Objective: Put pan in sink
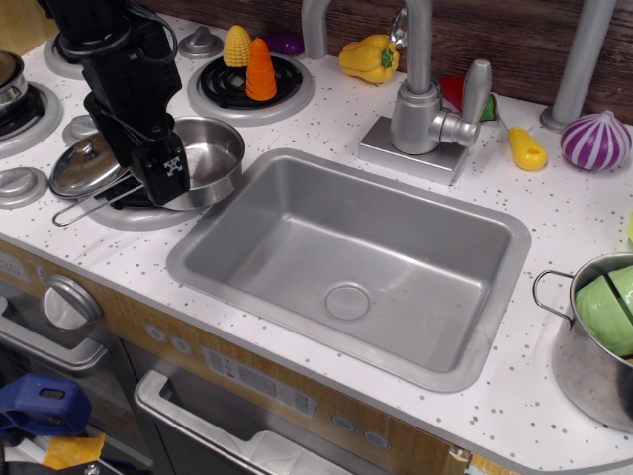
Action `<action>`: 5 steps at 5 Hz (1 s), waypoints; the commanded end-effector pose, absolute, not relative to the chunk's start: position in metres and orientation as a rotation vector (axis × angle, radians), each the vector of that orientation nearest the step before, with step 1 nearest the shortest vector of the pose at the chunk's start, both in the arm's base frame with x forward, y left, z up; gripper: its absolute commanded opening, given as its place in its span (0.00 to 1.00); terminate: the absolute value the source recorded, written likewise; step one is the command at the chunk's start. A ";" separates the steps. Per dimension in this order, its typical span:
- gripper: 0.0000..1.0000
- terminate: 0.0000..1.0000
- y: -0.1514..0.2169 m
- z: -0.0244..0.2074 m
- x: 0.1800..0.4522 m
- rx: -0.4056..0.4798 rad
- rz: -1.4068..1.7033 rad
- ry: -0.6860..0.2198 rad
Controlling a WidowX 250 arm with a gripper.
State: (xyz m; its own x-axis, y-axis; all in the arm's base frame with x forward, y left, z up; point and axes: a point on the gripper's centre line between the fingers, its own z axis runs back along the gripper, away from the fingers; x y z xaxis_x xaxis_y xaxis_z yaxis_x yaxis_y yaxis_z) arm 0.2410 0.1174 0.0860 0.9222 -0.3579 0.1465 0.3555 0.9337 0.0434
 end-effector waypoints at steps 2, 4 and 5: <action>1.00 0.00 0.123 0.080 0.264 0.042 -0.447 -0.204; 1.00 0.00 0.123 0.059 0.306 0.094 -0.522 -0.310; 1.00 0.00 0.122 0.047 0.313 0.095 -0.529 -0.332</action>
